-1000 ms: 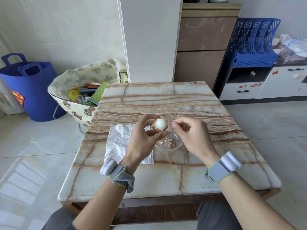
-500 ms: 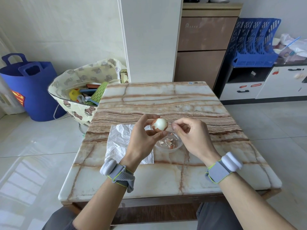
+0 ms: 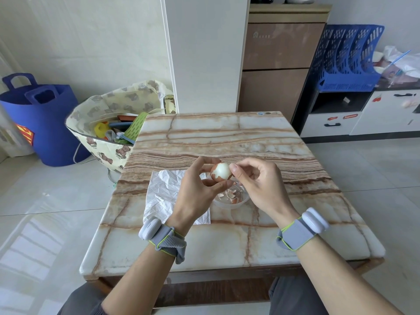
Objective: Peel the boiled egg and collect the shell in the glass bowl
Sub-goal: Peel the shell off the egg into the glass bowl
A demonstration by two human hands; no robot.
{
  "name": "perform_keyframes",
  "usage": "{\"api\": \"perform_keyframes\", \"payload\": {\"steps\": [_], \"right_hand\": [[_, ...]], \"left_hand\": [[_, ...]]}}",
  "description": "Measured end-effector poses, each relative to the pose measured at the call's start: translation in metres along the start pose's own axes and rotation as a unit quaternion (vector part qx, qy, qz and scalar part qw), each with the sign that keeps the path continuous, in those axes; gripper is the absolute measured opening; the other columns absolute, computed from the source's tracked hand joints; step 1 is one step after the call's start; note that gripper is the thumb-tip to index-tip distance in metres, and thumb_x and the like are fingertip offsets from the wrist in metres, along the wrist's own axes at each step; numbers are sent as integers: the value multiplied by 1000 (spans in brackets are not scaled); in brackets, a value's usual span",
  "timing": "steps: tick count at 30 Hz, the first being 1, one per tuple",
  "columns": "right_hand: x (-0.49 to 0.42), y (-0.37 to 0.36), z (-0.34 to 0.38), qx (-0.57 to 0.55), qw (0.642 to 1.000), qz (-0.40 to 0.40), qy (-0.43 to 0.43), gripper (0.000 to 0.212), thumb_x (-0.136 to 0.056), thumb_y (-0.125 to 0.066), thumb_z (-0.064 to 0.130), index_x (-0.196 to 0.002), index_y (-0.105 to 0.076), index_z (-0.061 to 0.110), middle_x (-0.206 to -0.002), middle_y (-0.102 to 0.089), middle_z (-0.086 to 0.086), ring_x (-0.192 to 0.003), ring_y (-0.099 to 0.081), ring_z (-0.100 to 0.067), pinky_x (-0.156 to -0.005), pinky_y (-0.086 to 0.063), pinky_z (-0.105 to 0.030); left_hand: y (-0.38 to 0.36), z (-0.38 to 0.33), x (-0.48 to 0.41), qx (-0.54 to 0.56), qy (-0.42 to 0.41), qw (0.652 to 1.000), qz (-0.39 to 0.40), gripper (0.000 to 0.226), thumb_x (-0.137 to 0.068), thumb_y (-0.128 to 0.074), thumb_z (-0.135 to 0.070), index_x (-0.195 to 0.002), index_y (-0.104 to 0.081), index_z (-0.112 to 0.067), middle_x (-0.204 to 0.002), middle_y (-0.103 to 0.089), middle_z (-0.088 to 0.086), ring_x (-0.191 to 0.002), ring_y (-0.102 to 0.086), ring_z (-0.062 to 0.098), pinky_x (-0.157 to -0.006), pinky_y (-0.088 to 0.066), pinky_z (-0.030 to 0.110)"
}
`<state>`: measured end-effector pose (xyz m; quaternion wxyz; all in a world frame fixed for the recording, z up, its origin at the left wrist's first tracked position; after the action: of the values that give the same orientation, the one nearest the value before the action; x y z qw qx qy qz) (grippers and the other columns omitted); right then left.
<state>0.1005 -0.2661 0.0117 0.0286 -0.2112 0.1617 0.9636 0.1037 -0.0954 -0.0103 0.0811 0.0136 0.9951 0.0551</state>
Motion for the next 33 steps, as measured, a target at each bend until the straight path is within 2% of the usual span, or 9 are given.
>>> {"api": "perform_keyframes", "payload": {"steps": [4,8,11,16,21,25,30,33], "right_hand": [[-1,0,0,27,999,-3,17,17,-101,-69,19,-84,-73,18,-70,-70,16,-62,-65,-7,-62,-54,-31],[-2,-1,1,46,999,-12,19,18,-97,-71,15,-80,-72,20,-66,-68,19,-58,-61,-2,-60,-46,-17],[-3,0,0,53,998,-21,13,16,-94,-73,13,-79,-73,19,-68,-71,13,-59,-63,-3,-60,-49,-18],[-5,2,-2,62,998,-22,3,13,-90,-75,13,-79,-74,20,-68,-72,11,-59,-64,-4,-60,-51,-21],[-6,6,-6,65,997,-32,-6,15,-89,-76,10,-78,-73,20,-66,-71,17,-57,-62,1,-60,-49,-16],[-6,9,-8,75,996,-39,-7,14,-90,-75,10,-79,-73,17,-64,-68,16,-57,-61,-1,-61,-50,-20],[-4,9,-12,60,998,-21,-10,13,-93,-75,12,-81,-76,18,-64,-68,15,-59,-62,-5,-61,-53,-28],[-2,8,-14,61,998,-10,-7,14,-89,-80,10,-81,-79,21,-68,-72,14,-58,-59,1,-60,-49,-19]], "left_hand": [[0,-1,-1,-7,0,1000,-4,49,-73,-93,-10,-112,-65,-19,-97,-72,0,-76,-78,25,-78,-65,42],[1,-1,0,-9,-1,1000,-4,49,-72,-94,-11,-110,-65,-20,-97,-73,0,-74,-78,22,-75,-64,37],[1,-1,1,-6,1,1000,-4,49,-72,-93,-9,-110,-64,-20,-94,-71,-3,-72,-77,18,-71,-63,32],[0,0,-1,-10,0,1000,0,50,-71,-93,-9,-111,-65,-19,-97,-72,-1,-71,-77,17,-75,-63,36],[-2,-1,-1,-4,1,1000,5,49,-73,-92,-9,-111,-64,-19,-102,-73,5,-75,-78,22,-79,-63,41],[0,-3,-2,13,-3,1000,6,47,-76,-90,-8,-112,-63,-19,-101,-74,4,-74,-76,18,-77,-63,34],[2,1,-3,27,8,1000,10,44,-77,-89,-8,-110,-63,-20,-99,-77,0,-75,-77,20,-82,-64,46],[3,0,-3,11,-4,1000,8,43,-76,-91,-13,-108,-64,-22,-97,-77,0,-74,-74,16,-80,-63,36]]}}
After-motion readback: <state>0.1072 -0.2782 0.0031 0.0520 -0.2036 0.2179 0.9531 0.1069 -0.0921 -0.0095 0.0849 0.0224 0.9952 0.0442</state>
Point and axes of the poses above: each hand's wrist, its own x-axis away from the middle knuckle, its own y-axis out of the back of the hand, z = x × y, the point moved 8 cm from there along -x, towards the middle knuckle
